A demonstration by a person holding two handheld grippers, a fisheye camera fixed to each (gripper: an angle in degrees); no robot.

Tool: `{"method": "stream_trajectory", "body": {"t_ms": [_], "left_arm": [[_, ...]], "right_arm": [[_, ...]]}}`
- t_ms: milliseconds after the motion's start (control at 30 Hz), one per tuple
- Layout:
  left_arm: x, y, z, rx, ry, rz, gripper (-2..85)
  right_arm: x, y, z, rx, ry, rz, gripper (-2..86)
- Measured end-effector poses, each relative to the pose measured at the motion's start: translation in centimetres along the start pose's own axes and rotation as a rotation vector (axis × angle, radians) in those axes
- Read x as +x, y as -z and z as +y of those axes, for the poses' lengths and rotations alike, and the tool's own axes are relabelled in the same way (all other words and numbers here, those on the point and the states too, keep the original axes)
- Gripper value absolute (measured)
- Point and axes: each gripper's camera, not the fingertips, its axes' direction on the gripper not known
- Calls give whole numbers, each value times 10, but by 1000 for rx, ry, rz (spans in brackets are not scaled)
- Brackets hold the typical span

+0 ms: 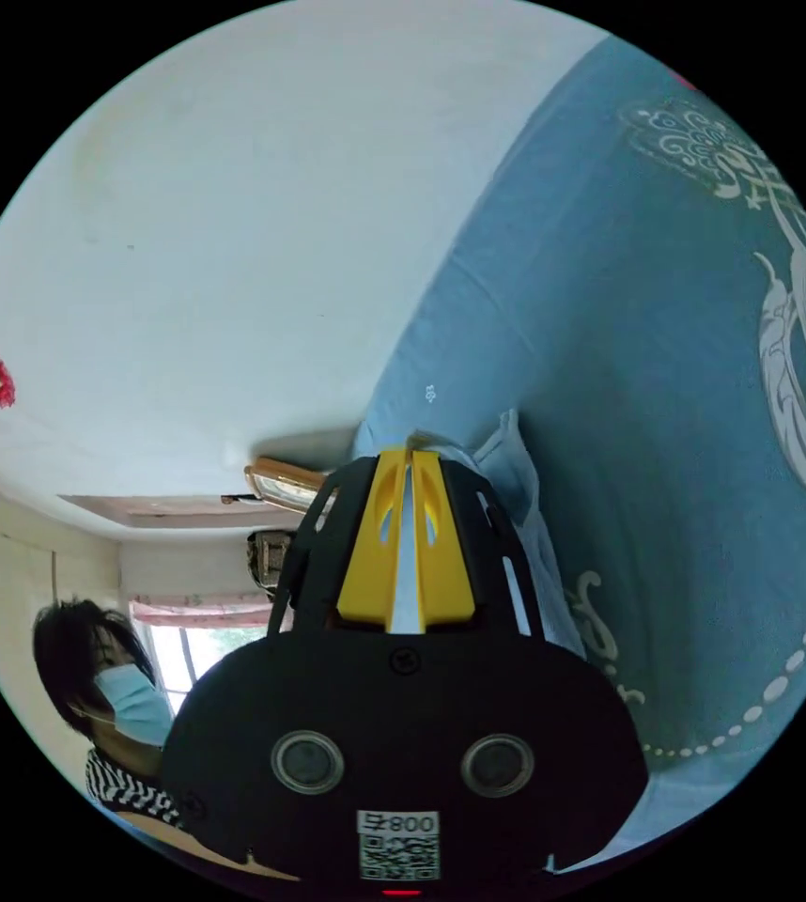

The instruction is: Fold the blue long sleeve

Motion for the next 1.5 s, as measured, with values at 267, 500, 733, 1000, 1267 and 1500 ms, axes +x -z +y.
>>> {"method": "stream_trajectory", "body": {"t_ms": [267, 500, 733, 1000, 1267, 1500], "left_arm": [[-4, -13, 4, -49, -47, -105, 52], [-2, 22, 28, 43, -78, 35, 52], [24, -6, 45, -189, -183, -205, 10], [48, 14, 76, -134, -186, -223, 18], [57, 101, 174, -88, -85, -206, 97], [67, 119, 246, -174, 59, -227, 98]], "right_arm": [[29, -19, 5, 3, -32, 23, 45], [31, -25, 24, -33, 41, 60, 35], [27, -74, 43, -219, 177, 314, 6], [44, -78, 55, -181, 162, 318, 11], [67, -20, 133, -228, 125, 317, 82], [97, -1, 187, -270, 15, 291, 89]]}}
